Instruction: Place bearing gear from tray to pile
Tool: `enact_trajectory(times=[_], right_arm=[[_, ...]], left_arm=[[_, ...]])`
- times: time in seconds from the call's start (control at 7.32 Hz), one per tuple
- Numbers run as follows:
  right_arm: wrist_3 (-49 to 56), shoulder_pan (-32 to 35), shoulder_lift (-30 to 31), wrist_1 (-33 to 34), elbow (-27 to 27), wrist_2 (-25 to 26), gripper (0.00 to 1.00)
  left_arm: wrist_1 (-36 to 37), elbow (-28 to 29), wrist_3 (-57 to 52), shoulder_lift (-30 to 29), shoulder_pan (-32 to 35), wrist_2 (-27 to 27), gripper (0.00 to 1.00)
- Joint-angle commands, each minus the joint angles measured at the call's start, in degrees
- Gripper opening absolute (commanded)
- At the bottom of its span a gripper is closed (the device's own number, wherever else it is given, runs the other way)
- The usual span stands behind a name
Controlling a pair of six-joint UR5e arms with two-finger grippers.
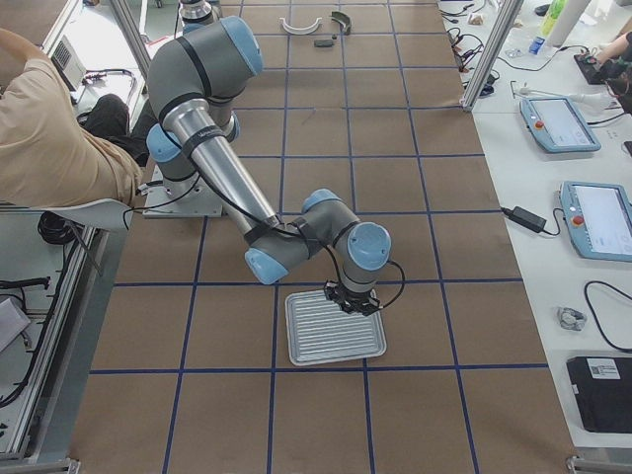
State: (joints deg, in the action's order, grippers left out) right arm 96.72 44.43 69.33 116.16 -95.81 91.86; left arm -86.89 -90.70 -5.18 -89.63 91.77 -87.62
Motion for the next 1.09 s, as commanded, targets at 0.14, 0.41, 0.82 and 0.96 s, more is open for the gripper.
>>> enact_trajectory(times=[0.14, 0.41, 0.82, 0.96], right_arm=[[-21.66, 12.3, 8.51, 7.48, -14.55, -1.07, 0.0], [-37.94, 23.02, 12.57, 6.63, -15.99, -0.63, 0.0], [-55.35, 30.42, 14.07, 2.85, -16.43, -0.98, 0.0], [-63.5, 33.93, 13.99, 2.76, -16.51, -1.06, 0.0]], left_arm=[[-0.03, 0.0, 0.0, -0.02, -0.02, -0.09, 1.0], [-0.21, 0.0, 0.0, 0.07, -0.1, -0.18, 1.0], [-0.29, -0.09, 0.0, 0.07, -0.02, -0.18, 1.0], [-0.21, 0.0, 0.0, 0.07, -0.02, -0.18, 1.0]])
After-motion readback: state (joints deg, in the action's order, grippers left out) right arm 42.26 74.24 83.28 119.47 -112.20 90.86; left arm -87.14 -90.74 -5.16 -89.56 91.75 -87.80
